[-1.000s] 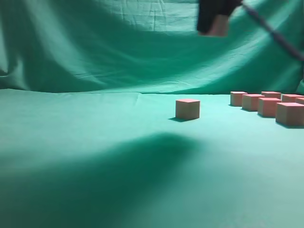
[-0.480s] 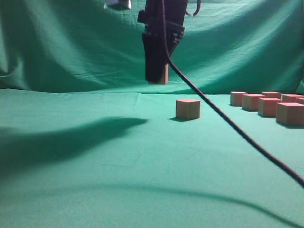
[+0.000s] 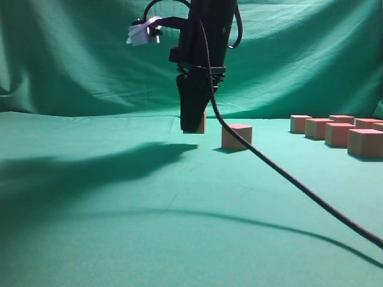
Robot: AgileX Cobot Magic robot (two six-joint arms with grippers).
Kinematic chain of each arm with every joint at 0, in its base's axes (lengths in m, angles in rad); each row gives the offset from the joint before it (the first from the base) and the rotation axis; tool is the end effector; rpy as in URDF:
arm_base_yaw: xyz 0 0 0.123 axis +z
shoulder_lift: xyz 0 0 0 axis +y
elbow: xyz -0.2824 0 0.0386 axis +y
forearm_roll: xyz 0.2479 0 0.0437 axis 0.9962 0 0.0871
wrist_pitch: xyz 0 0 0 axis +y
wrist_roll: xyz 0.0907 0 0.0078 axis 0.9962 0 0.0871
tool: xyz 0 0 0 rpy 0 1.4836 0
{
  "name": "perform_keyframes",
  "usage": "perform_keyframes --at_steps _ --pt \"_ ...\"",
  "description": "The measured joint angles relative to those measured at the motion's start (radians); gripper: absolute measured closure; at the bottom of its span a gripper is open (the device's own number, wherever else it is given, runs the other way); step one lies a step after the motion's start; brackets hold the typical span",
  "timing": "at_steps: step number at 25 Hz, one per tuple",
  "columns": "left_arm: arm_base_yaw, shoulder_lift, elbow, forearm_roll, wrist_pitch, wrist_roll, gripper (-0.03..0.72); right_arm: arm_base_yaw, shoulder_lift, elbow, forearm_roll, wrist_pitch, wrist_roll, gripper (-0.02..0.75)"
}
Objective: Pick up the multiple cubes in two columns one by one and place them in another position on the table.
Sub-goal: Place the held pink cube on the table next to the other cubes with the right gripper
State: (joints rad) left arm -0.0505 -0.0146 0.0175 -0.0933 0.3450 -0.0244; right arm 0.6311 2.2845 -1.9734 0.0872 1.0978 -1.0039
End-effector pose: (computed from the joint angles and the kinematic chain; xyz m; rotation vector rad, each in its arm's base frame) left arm 0.0528 -0.0056 0.1770 -0.0343 1.8320 -0.1433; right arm 0.3881 0.2923 0.1890 -2.0719 2.0023 0.0501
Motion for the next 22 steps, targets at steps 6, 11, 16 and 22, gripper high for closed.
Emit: perform_keyframes --at_steps 6,11,16,22 --pt "0.0 0.0 0.0 0.0 0.0 0.0 0.688 -0.002 0.01 -0.006 -0.006 0.0 -0.002 0.474" --pt "0.0 0.0 0.0 0.0 0.0 0.0 0.688 -0.002 0.032 -0.006 -0.012 0.0 0.032 0.474" --pt "0.0 0.0 0.0 0.0 0.0 0.0 0.688 -0.002 0.042 -0.006 -0.017 0.0 0.043 0.474" --pt "0.0 0.0 0.0 0.0 0.0 0.0 0.688 -0.002 0.042 -0.006 -0.02 0.0 0.048 0.474"
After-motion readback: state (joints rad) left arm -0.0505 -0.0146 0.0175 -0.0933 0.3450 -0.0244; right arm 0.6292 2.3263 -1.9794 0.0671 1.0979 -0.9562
